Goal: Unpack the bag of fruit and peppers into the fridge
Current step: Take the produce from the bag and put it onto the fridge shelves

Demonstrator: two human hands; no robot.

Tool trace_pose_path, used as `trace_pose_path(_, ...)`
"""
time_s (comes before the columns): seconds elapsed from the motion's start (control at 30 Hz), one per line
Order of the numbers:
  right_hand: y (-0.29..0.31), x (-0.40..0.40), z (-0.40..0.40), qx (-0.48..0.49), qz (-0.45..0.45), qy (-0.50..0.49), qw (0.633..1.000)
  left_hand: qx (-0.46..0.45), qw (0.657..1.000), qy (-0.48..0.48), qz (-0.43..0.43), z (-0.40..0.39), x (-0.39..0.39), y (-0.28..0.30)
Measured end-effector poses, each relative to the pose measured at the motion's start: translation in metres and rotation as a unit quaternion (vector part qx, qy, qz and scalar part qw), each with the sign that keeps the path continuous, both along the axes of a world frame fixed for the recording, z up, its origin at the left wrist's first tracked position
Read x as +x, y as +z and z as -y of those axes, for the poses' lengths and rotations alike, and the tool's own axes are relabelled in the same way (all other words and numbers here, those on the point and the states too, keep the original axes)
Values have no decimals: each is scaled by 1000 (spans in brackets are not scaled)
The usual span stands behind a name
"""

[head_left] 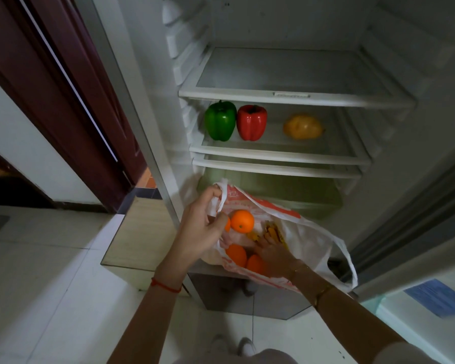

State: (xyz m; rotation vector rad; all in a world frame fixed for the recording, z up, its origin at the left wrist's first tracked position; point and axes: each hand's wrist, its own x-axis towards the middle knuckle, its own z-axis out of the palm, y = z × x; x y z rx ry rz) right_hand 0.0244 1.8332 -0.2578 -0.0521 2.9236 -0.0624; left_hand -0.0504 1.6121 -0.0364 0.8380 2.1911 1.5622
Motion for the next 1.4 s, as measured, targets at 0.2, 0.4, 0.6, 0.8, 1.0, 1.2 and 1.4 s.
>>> trace_pose_path(0.2,40,-2,-1,-206,78,-164,962,5,1000,14,-1,1,-2,5)
trace_pose_path(0.4,131,6,-8,-477,-30,-195,856,2,1000,17,-4,-2,-7,7)
trace_pose_path(0.6,224,6,4,-671,-124,-173,710,-21,998,25,-53,-9,-17,5)
trace_pose_path(0.8,294,-17,12,-711,-203,-174,651,-12,1000,20,-5,-15,-22,14)
trace_pose_path(1.0,353,-56,7,-599,-307,-196,713,-14,999,27,12,-17,-30,13)
trace_pose_path(1.2,381,-128,-2,-413,-379,-210,801,-11,999,33,21,-19,-29,21)
trace_pose_path(1.4,368,-177,-7,-343,-344,-216,847,3,999,28,30,-16,-33,19)
